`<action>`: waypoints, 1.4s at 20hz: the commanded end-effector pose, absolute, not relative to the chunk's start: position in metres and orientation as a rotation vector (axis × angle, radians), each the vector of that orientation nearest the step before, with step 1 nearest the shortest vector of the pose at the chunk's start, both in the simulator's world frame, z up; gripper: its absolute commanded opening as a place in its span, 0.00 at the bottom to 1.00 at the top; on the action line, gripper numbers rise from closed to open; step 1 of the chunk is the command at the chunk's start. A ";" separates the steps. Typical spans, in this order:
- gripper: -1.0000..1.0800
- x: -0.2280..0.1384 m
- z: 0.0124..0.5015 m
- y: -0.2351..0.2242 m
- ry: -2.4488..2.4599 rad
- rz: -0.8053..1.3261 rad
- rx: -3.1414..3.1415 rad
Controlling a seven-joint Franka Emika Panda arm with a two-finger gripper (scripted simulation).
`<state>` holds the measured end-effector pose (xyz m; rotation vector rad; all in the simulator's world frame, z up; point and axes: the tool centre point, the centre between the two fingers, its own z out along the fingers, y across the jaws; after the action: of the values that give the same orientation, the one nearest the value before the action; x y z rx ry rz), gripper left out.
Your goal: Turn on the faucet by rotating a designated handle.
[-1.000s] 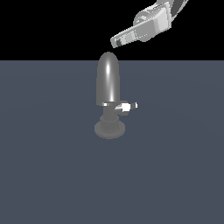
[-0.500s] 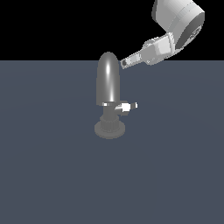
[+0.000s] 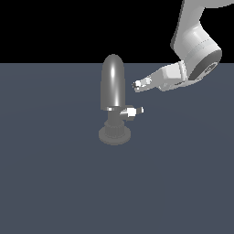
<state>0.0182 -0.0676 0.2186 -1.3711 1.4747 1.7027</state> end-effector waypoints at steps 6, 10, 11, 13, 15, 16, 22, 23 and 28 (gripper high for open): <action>0.00 0.010 0.184 -0.075 1.541 1.758 -1.160; 0.00 0.007 0.177 -0.076 1.553 1.768 -1.117; 0.00 0.007 0.177 -0.076 1.554 1.769 -1.112; 0.00 0.007 0.176 -0.075 1.555 1.769 -1.110; 0.00 0.007 0.176 -0.075 1.555 1.769 -1.110; 0.00 0.007 0.176 -0.075 1.555 1.769 -1.110; 0.00 -0.009 0.162 -0.079 1.555 1.769 -1.110; 0.00 -0.013 0.159 -0.080 1.555 1.769 -1.110; 0.00 -0.029 0.144 -0.084 1.555 1.769 -1.110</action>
<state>-0.0185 -0.0813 0.1578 -1.1272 1.5430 1.7519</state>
